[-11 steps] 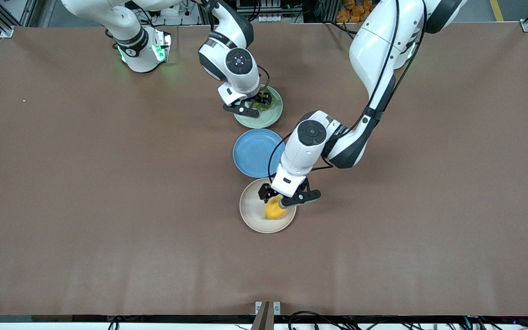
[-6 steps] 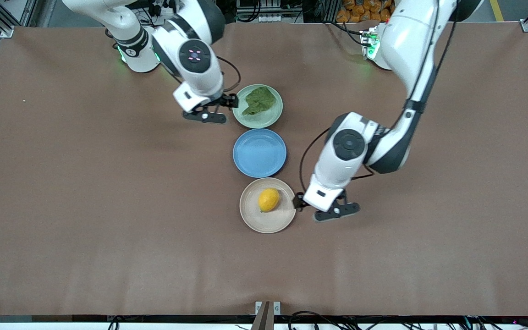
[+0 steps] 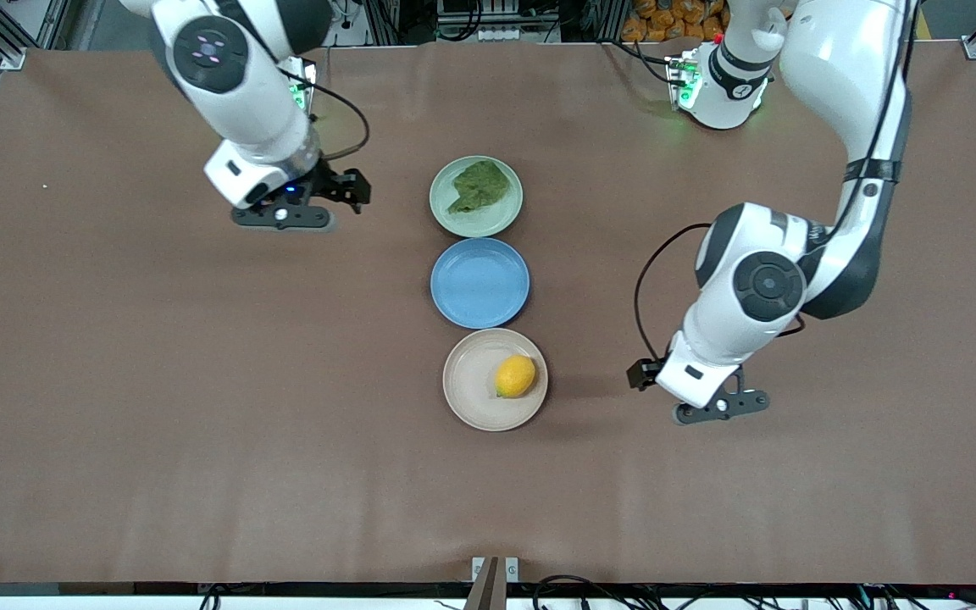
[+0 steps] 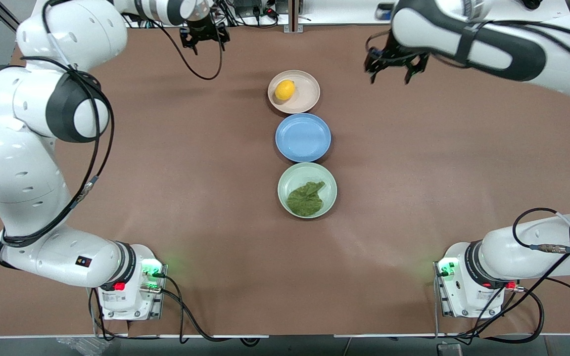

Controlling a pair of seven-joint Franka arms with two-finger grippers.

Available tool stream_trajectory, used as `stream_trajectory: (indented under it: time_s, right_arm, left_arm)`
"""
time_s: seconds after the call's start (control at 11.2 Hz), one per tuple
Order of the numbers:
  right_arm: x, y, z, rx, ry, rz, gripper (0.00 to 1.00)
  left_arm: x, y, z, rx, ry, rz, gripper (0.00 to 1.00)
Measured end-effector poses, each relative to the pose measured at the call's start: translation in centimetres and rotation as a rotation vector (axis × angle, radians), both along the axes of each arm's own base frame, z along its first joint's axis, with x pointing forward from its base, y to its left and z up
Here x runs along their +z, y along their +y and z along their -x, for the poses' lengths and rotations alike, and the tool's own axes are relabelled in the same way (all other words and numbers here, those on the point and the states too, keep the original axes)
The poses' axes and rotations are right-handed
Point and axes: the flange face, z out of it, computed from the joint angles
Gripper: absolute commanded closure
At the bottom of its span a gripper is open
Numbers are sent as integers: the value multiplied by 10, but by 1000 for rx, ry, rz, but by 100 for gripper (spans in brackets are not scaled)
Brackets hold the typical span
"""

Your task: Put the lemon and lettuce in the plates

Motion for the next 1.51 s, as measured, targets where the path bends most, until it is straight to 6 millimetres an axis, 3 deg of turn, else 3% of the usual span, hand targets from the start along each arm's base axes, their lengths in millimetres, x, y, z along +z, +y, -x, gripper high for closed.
stream_trajectory:
  time_s: [0.18,0.36,0.62,0.71,0.89,1.16,1.51]
  right_arm:
    - [34,-37,-18,3,-35,12,0]
    - [70,-87,-41,28,-82,24,0]
    - [116,-158,-62,52,-127,8,0]
    - [124,-174,-65,63,-139,5,0]
    - [126,-204,-70,104,-142,3,0]
    - [133,-252,-75,98,-155,3,0]
    - [145,-290,-76,98,-180,5,0]
  left_arm:
    - [13,20,3,-42,26,-18,0]
    - [35,46,10,-120,53,-39,0]
    - [85,111,32,-196,100,-66,0]
    - [106,132,39,-181,87,-72,0]
    - [148,155,49,-152,27,-74,0]
    - [212,174,74,-128,-50,-72,0]
    - [262,182,123,-179,9,-66,0]
